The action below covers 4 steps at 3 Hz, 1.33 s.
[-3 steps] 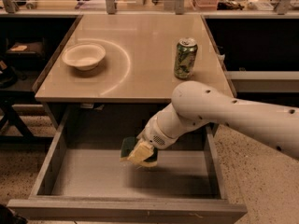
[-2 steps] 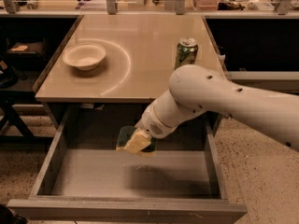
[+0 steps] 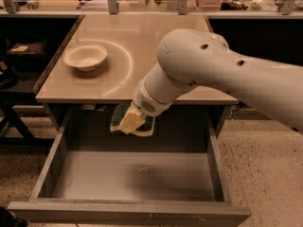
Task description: Pick sponge from top drawer and place on counter
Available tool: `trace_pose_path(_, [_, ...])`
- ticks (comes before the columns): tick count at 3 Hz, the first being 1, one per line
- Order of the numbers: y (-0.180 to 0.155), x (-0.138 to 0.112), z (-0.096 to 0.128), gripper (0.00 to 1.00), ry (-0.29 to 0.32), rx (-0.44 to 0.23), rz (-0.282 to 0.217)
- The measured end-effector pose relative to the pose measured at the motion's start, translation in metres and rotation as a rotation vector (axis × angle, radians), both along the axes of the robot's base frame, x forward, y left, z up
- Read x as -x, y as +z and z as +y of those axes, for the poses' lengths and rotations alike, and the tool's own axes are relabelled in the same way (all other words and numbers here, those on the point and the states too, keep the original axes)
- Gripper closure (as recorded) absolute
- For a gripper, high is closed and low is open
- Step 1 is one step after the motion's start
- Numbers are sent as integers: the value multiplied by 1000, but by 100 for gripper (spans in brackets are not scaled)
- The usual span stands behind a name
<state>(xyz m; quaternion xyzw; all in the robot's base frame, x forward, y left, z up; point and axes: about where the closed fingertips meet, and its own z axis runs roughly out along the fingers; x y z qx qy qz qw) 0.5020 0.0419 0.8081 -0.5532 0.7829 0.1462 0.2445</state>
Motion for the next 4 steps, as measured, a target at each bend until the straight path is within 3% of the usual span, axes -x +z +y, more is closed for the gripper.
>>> trace_pose_path(2, [26,-49,9,100,-16,59,-58])
trace_pose_path(4, [20,-104,14,100,-47,100,-58])
